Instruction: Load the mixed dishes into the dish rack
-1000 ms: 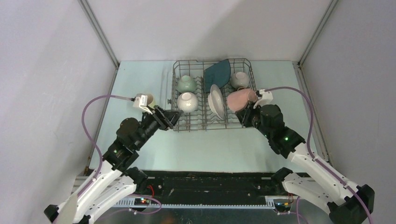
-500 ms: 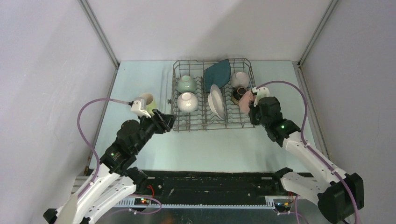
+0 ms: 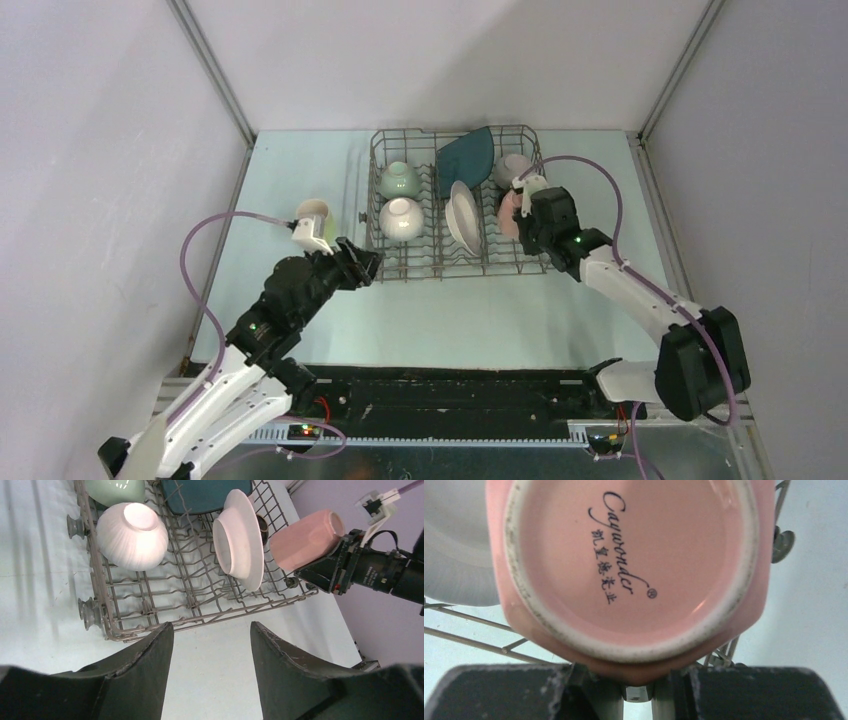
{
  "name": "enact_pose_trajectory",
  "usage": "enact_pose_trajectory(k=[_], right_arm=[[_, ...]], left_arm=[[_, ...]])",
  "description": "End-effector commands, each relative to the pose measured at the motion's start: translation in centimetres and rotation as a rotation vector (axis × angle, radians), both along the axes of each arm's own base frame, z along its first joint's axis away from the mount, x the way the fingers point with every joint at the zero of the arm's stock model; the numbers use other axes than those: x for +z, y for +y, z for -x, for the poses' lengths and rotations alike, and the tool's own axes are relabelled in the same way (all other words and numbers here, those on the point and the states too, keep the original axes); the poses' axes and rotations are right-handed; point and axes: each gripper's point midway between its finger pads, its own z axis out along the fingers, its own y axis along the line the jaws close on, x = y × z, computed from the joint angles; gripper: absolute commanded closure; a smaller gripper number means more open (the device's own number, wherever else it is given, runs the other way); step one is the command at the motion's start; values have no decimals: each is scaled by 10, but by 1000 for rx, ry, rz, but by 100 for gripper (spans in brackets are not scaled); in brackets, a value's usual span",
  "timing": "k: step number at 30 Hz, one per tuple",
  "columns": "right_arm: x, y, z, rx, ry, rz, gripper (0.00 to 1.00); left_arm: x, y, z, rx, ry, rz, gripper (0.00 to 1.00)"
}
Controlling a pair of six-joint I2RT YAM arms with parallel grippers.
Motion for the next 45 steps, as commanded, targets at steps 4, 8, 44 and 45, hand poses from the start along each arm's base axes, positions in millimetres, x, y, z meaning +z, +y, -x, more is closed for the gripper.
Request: enact_pose_trajectory(k=[4,8,44,45], right_arm=[[26,23,-42,17,-117,-71,100],[8,25,-44,14,-61,-56,100],[-17,2,-38,-75,122,-140,1],[-9,0,-37,-83,112,-142,1]], left_arm=[[13,-4,-3,-3,-42,52,36],[9,-6,-4,-6,-34,48,35],[2,8,-16,103,12,15,33],[0,11,-19,119,28,15,33]])
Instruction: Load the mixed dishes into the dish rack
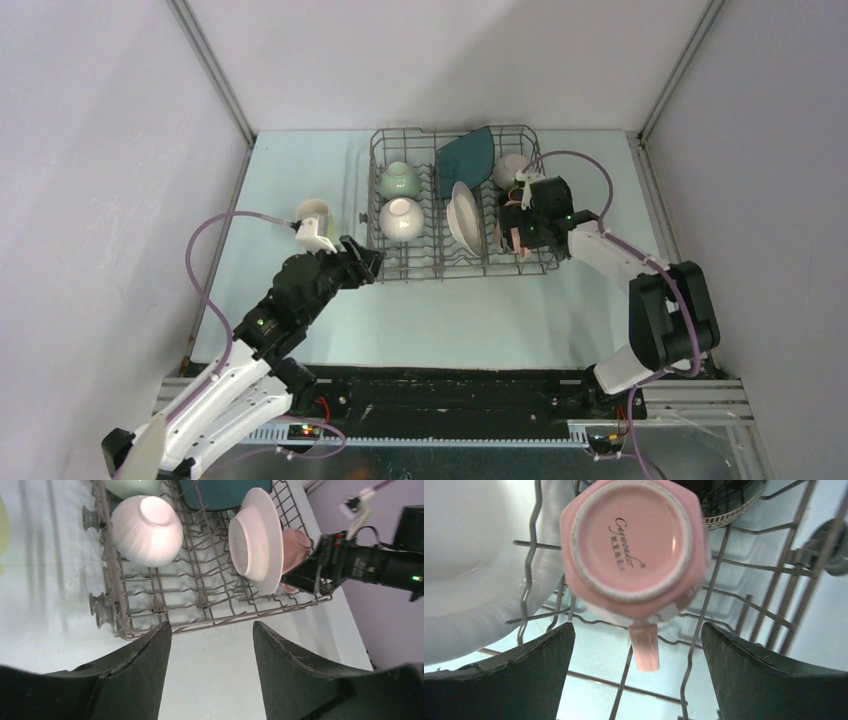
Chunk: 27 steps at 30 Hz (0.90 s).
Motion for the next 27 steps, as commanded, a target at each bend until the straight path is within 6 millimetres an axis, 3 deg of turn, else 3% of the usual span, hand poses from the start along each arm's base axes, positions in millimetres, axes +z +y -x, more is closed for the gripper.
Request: enact_pose_trajectory(k=[1,9,13,18,27], right_arm=[[54,-3,-8,-40,-114,-30,0],[93,3,-10,-9,-236,-62,1],[103,8,-23,-58,-288,-44,0],[102,6,-47,-191,-339,-3,0],[71,4,-70,-265,-285,47,0]], left_arm=[[17,11,-11,84,-3,32,32],[17,32,-25,178,14,97,27],[19,50,-33,262,6,100,16],[13,72,-48,341,39,157,10],[17,105,-52,460,32,148,6]])
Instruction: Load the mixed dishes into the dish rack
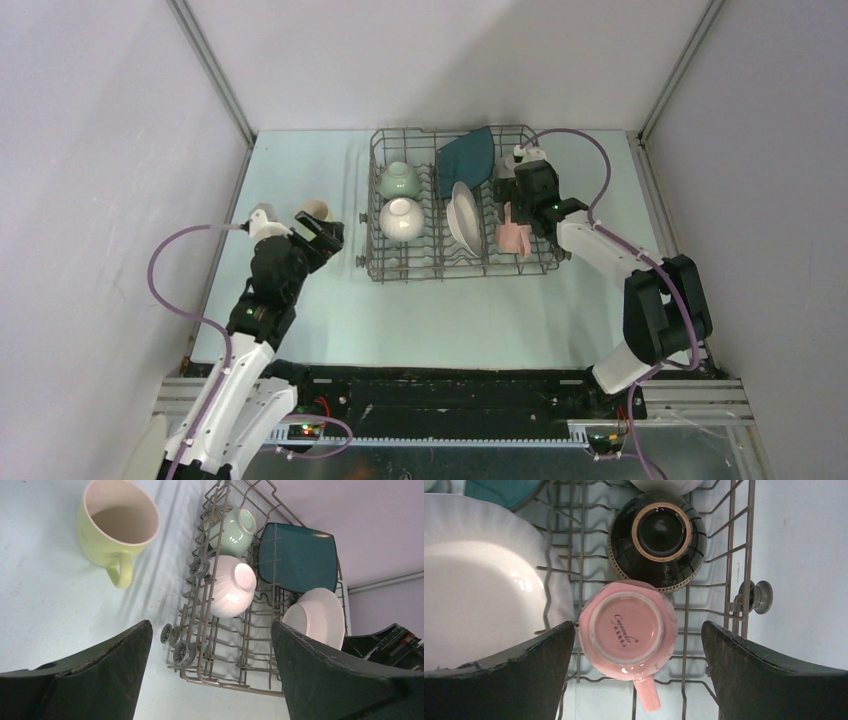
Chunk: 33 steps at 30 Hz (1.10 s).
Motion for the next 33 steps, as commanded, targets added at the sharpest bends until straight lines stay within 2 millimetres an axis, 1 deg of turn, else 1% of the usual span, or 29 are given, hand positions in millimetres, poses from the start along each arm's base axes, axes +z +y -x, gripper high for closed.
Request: enact_pose_trajectory(k=[1,5,7,10,12,14,15,16,19,20,22,23,26,30,33], right_arm=[[10,-5,-21,-73,-53,-9,1],[-4,-5,-19,-56,2,-37,1],[-10,0,-17,-32,30,-65,0],[-13,10,-15,10,50,-110,2],[-14,14,-14,24,60,-130,6],[-15,19,-12,43,73,-150,14],[-15,20,-10,49,78,-155,16],[-16,21,-8,55,88,-160,20],[-16,18,-3,25,100,-149,28],[-17,16,0,13,103,-131,33],[-13,16,2,9,79,-110,38],[-7,16,2,12,57,-101,38],[9,14,-2,-10,-26,-59,45],[30,9,-5,-23,-121,-33,46],[45,1,-8,-51,-204,-26,46]], left_arm=[[27,10,-3,44,-59,13,5],[27,17,-4,70,-62,14,4],[26,18,-5,69,-64,20,4],[24,15,-7,54,-65,31,4],[22,13,-7,45,-62,34,4],[20,12,-7,43,-59,34,4],[19,13,-7,46,-60,32,4],[18,14,-6,47,-58,29,4],[17,14,-5,49,-58,25,4],[17,14,-5,48,-58,25,4],[17,13,-5,44,-58,28,4],[17,13,-5,40,-60,30,4],[16,12,-4,37,-64,34,4],[13,13,-4,37,-60,26,4],[10,15,-3,45,-56,17,4]])
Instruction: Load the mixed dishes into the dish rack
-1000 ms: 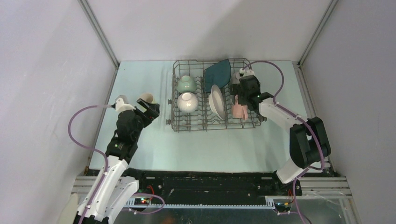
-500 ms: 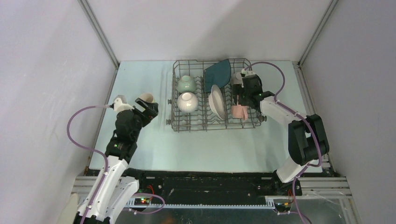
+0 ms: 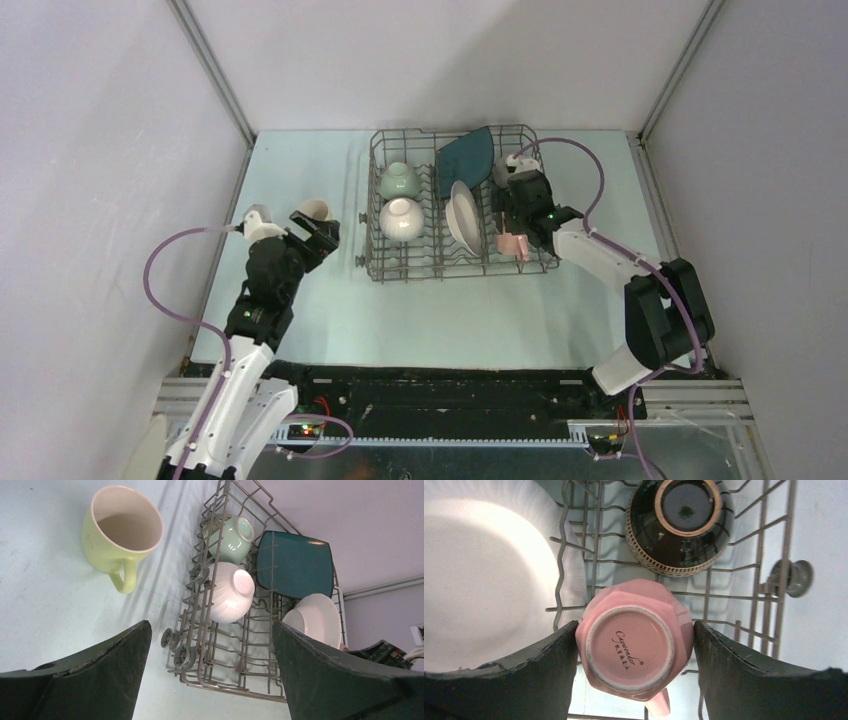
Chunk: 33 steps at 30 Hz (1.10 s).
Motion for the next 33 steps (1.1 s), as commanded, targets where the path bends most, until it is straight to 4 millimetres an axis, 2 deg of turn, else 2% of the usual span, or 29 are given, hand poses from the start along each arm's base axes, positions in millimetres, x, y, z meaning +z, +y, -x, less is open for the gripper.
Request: enact_pose_trajectory(k=[1,4,7,13,15,16,18,19,28,33], right_arm=[[65,-18,-20,-76,-268,-5,46],[70,-30,-22,-111,-318,-5,47],[62,-35,-20,-123,-326,-20,47],[31,-33,-20,-121,-266,-49,36],[21,-32,-19,-127,-243,-50,27],[17,-33,-18,-136,-230,-53,15],[15,-35,-16,-149,-216,-59,2],[15,-35,-14,-149,-208,-59,1],[52,-41,2,-153,-262,-64,1],[87,-34,18,-126,-334,-79,1]], left_arm=[[5,5,-1,22,-37,2,4],[4,6,-2,28,-40,-1,4],[2,6,-2,26,-39,1,4],[1,5,-3,21,-39,3,4],[1,6,-3,25,-38,-1,4],[0,6,-3,28,-36,-3,4],[-2,9,-2,40,-29,-8,4],[-3,10,-2,45,-26,-10,3],[-13,30,-7,165,8,-28,0],[-17,49,-16,219,49,-45,0]])
